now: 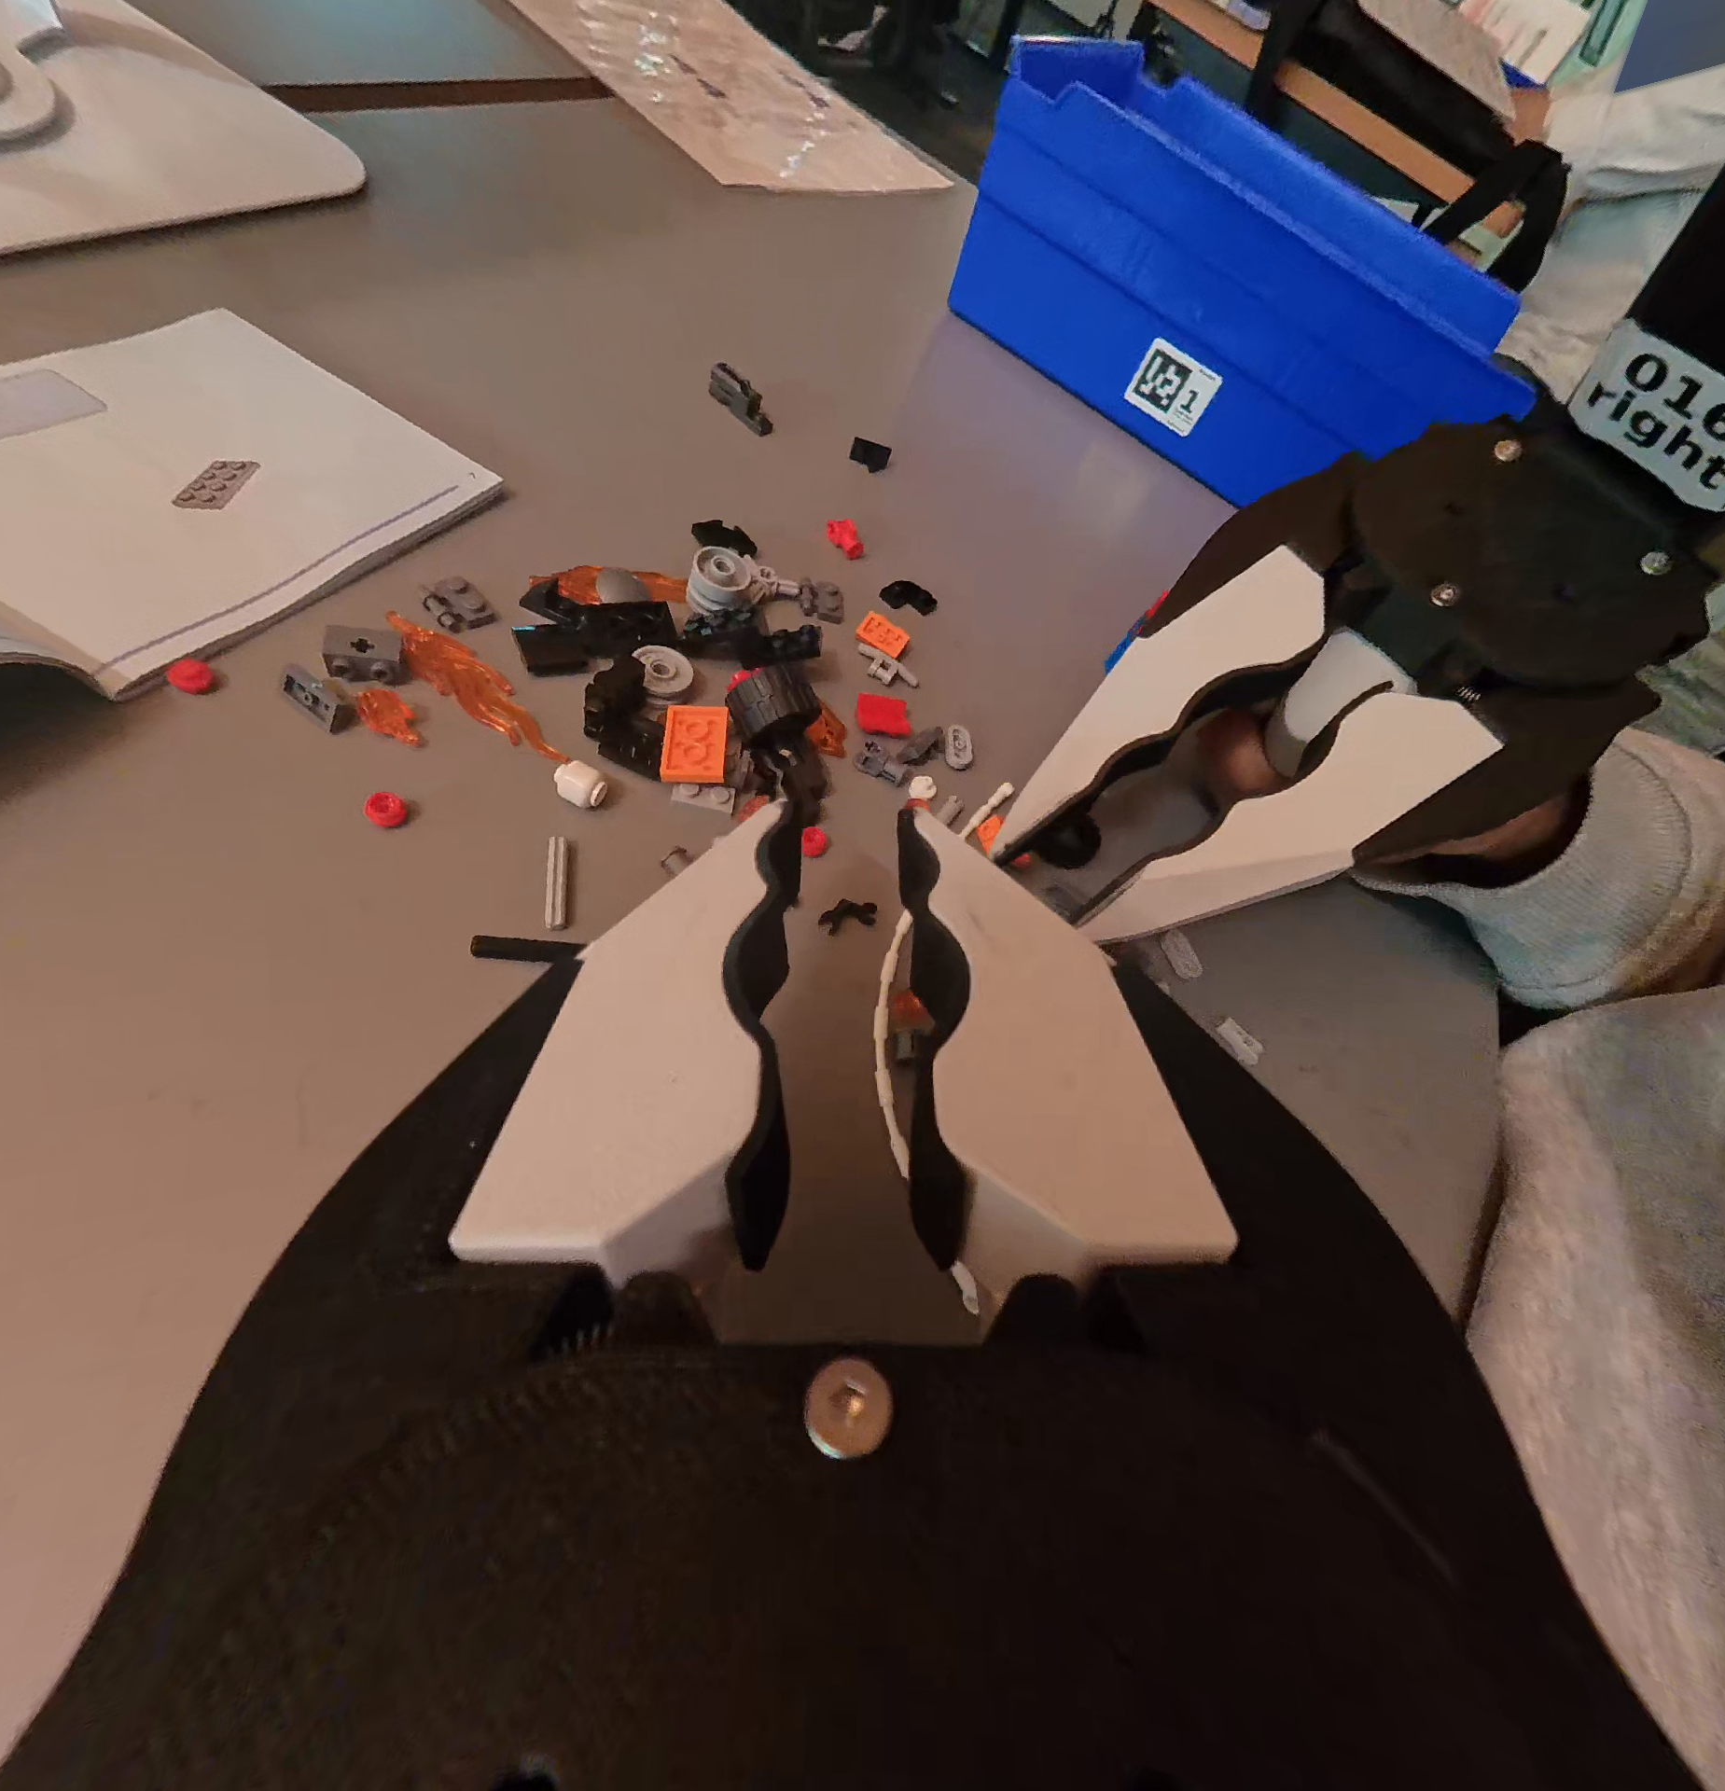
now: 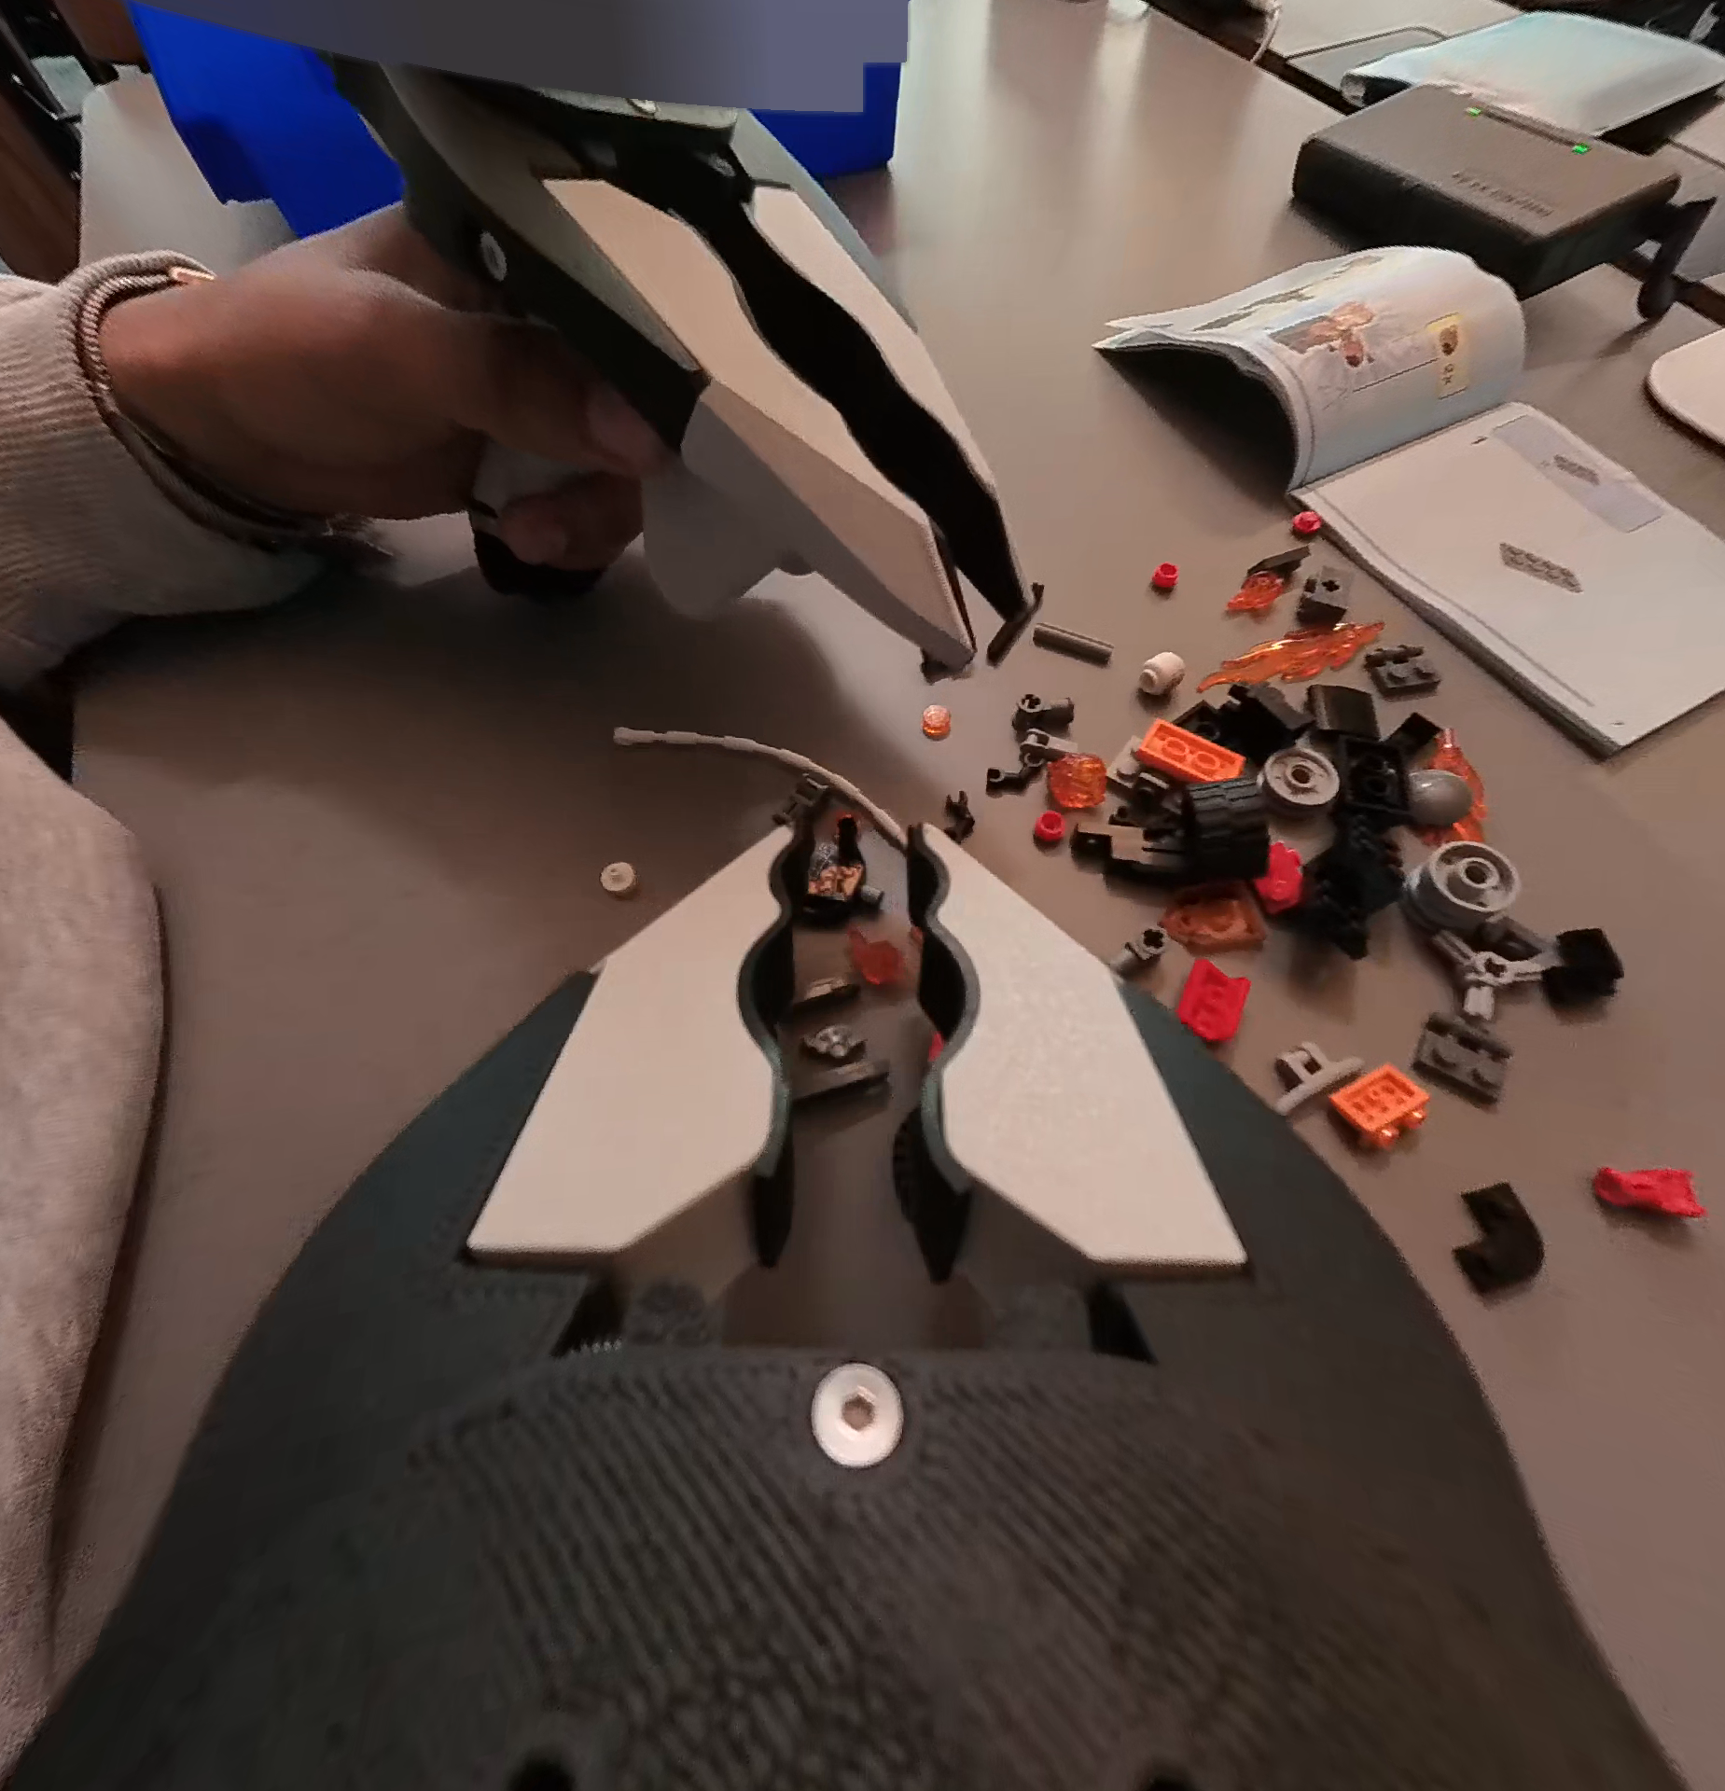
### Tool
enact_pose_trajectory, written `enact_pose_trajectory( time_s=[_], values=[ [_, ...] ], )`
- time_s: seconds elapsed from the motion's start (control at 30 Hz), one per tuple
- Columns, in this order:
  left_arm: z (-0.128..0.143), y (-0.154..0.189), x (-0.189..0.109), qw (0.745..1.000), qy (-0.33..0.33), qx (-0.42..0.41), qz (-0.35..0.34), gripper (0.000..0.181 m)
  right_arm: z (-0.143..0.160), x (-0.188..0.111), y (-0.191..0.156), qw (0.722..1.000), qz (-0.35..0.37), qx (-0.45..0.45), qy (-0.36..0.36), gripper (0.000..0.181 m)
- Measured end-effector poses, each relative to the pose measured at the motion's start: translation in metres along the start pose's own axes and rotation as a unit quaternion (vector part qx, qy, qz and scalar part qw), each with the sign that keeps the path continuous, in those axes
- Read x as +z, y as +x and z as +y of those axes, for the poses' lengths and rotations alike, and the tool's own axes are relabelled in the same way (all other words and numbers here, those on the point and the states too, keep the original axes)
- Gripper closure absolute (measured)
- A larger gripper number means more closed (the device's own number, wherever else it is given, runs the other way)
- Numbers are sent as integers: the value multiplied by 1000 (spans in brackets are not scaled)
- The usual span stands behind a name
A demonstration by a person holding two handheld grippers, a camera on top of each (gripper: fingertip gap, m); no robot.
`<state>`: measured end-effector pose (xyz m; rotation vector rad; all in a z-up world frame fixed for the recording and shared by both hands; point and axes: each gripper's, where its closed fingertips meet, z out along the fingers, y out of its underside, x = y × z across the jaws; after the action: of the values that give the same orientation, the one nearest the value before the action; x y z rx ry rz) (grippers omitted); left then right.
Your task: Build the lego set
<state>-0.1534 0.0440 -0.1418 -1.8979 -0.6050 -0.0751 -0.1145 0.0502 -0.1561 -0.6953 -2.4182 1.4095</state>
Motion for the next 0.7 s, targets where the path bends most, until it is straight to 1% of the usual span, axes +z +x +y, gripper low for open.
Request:
enact_pose_trajectory(
  time_s=[0.13, 0.37, 0.7],
  values=[
    [1, 1, 0, 1000, -2, -21, 12, 161, 0, 2, 0, 1000, -7, -10, -4, 163],
    [4, -3, 1, 998, -8, -51, 23, 156, -2, 5, 0, 999, -38, 5, -4, 163],
    [6, 0, 2, 994, -14, -93, 55, 154, -4, 5, 0, 999, -47, 12, 2, 164]
  ],
)
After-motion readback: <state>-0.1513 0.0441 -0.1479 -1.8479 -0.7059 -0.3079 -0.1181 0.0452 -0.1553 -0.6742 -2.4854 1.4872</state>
